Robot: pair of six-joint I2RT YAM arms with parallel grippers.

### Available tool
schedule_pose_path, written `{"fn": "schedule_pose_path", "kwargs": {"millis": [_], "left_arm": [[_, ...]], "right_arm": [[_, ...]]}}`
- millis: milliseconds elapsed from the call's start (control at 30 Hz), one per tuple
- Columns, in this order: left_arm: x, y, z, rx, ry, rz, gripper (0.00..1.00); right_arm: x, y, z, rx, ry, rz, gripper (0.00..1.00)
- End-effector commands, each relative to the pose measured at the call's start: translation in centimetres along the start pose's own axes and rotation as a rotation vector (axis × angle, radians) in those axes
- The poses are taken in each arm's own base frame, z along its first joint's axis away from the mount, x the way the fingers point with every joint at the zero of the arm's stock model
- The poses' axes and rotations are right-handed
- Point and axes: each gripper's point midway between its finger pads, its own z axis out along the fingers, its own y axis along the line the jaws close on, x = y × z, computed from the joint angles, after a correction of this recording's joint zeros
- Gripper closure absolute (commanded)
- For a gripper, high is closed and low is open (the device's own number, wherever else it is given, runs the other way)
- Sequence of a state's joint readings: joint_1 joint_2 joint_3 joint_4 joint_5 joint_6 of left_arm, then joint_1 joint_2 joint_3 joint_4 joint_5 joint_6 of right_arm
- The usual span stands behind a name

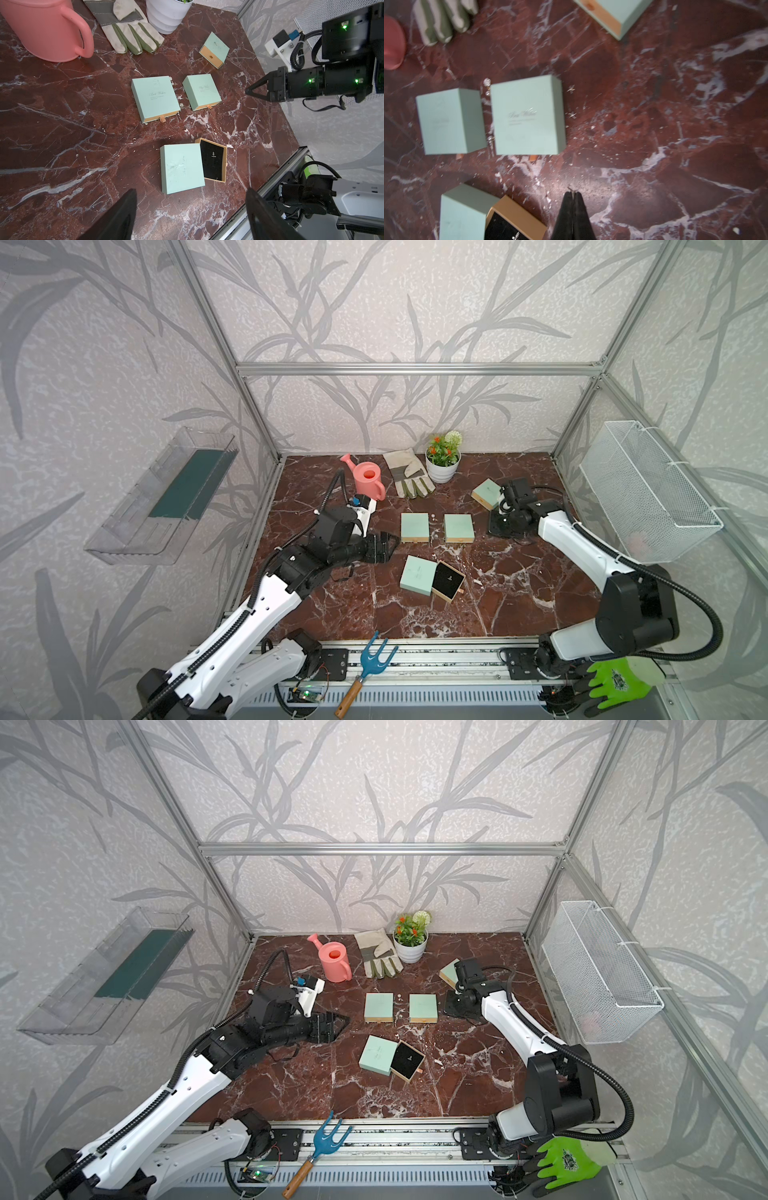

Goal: Take out the earrings from the drawer-style jewelry box
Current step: Place the earring at the center of the board.

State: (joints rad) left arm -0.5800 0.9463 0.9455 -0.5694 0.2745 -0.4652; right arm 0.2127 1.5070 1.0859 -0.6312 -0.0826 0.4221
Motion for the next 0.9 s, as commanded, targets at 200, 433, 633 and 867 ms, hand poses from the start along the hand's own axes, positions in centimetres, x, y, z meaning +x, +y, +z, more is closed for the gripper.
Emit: {"fn": "schedule_pose_path", "kwargs": {"millis": [200,433,633,867], "left_arm": [[1.7,0.6,-0.9,-0.007,0.029,0.046,0.19],[1.6,0.6,-1.3,-0.005,0.009,0.047,0.18],[1.7,0.7,-1.3,-0.004,0.014,0.044,0.19],[1.7,0.8,-1.1,-0.010,0.016,0.037,0.19]], "right_arm": [[-3.6,-7.2,3.4,0.242,0.073,0.106,1.00],[-4.9,-9.8,5.6,0.311,0.116,0.144,1.00],[-6.0,-11.4,6.9,0.300,0.133,0.195,1.00],[-6.9,-11.6,8.0,0.275,0.139,0.203,1.00]]}}
